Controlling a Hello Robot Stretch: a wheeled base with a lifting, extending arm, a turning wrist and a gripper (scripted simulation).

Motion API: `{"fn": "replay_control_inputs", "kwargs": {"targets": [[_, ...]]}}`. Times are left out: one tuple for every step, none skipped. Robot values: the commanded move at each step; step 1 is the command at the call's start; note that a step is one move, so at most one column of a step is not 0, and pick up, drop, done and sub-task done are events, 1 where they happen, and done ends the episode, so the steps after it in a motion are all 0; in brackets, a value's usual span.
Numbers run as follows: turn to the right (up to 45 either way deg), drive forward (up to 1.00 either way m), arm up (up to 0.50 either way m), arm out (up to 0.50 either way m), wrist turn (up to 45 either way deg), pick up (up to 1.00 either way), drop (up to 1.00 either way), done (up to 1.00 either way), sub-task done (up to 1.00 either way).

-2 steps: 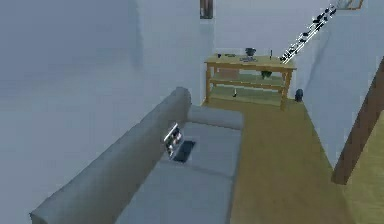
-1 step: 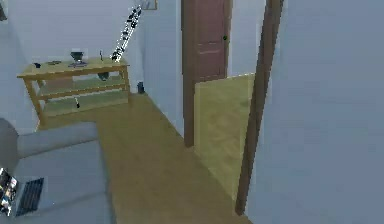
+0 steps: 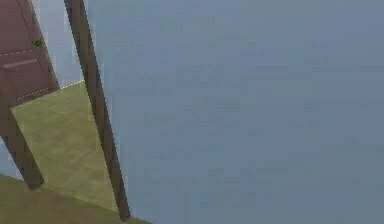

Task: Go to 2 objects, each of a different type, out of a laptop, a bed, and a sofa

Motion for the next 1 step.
{"fn": "replay_control_inputs", "kwargs": {"targets": [[45.0,0.0,0.0,0.0,0.0,0.0,0.0,0.0,0.0]]}}
